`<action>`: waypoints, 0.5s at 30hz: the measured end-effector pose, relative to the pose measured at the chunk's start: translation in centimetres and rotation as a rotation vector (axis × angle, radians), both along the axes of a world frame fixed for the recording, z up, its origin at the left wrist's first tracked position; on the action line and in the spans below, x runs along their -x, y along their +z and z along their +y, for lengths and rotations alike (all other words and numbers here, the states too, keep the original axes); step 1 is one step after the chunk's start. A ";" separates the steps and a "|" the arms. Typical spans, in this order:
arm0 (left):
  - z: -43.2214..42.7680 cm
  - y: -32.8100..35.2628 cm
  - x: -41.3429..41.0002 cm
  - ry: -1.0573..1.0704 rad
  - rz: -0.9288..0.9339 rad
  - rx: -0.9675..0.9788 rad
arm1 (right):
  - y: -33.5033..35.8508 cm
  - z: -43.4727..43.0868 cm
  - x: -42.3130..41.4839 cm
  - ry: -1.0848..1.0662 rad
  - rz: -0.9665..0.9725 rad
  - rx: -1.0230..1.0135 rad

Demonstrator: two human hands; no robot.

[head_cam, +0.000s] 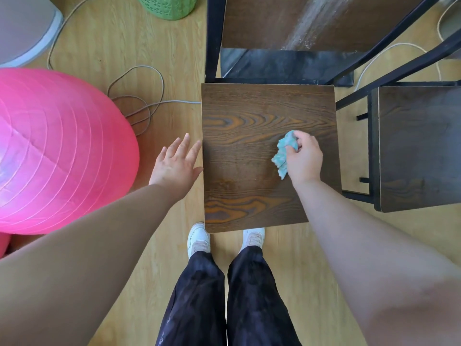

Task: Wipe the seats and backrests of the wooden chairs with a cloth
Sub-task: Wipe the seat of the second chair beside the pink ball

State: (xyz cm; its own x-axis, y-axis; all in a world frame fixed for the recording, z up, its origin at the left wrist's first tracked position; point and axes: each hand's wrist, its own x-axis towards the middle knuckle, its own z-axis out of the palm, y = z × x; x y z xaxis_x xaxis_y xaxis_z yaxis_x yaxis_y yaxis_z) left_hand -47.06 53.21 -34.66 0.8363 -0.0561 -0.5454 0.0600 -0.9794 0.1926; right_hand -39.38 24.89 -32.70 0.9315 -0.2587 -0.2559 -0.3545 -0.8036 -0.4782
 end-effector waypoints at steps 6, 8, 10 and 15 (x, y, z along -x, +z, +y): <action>-0.6 -1.0 -1.1 -0.030 -0.022 0.016 | -2.2 0.3 -1.2 -0.015 0.073 0.096; -0.5 -1.3 -1.2 -0.038 -0.016 0.011 | -3.0 0.9 0.1 0.060 0.058 0.061; -0.4 -1.6 -1.2 -0.047 -0.016 0.012 | -3.8 1.4 1.5 0.160 0.009 0.050; -0.2 -2.0 -1.0 -0.058 -0.011 0.003 | -4.4 2.8 5.1 0.356 -0.080 0.003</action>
State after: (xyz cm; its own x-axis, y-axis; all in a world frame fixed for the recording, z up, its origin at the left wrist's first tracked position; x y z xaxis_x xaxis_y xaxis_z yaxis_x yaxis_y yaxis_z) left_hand -46.09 52.96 -36.70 0.8376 -0.1065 -0.5358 0.0006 -0.9806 0.1959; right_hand -44.53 27.68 -37.08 0.9803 0.0849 -0.1784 -0.0138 -0.8714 -0.4904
